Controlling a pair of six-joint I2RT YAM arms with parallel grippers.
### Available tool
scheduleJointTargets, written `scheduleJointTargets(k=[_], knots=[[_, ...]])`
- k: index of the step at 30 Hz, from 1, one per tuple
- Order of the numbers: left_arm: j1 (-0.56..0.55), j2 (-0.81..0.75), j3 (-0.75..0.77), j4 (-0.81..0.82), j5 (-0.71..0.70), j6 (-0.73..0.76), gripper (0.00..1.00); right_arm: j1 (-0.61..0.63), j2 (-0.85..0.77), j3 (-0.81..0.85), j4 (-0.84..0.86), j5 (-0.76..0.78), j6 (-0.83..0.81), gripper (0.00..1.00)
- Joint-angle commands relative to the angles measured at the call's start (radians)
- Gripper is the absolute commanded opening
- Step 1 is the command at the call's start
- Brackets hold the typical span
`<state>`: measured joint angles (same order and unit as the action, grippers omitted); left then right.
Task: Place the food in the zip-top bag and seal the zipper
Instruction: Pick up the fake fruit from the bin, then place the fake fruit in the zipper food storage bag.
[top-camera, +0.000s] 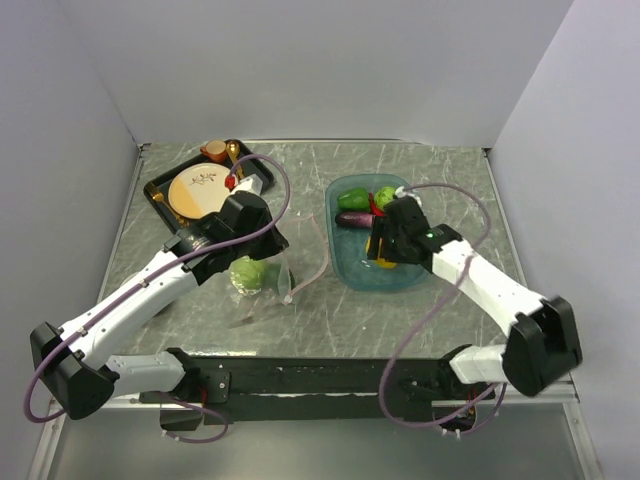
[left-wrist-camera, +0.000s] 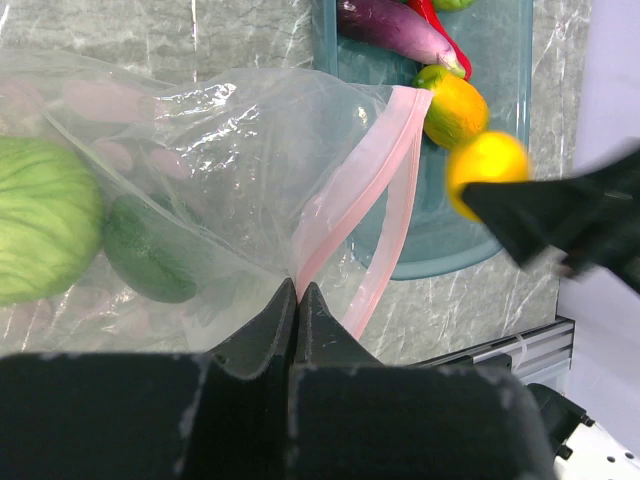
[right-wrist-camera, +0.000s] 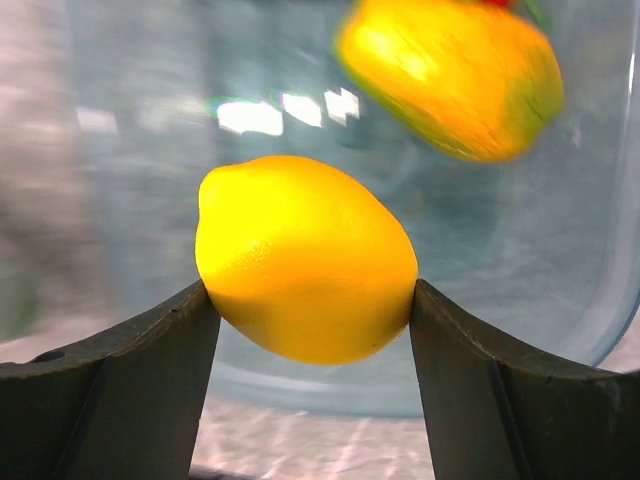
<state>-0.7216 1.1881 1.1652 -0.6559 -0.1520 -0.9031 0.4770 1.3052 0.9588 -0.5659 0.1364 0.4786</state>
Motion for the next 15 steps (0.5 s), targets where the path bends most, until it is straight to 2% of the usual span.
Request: scheduleJointTargets(k=[1,8,15], knots=[[-0.004,-0.022,0.001,0.029,-0.008,0.0,0.01,-0.002,-0.144,0.092,0.017,-0.133,0.02,0.47],[-0.006,-0.004,0.019,0.036,0.0,0.004,0.01,0.061,-0.274,0.104,0.152,-0.337,0.121,0.47],[-0.006,-0.001,0.017,0.049,0.011,0.001,0.01,0.221,-0.187,0.169,0.204,-0.34,0.138,0.47]])
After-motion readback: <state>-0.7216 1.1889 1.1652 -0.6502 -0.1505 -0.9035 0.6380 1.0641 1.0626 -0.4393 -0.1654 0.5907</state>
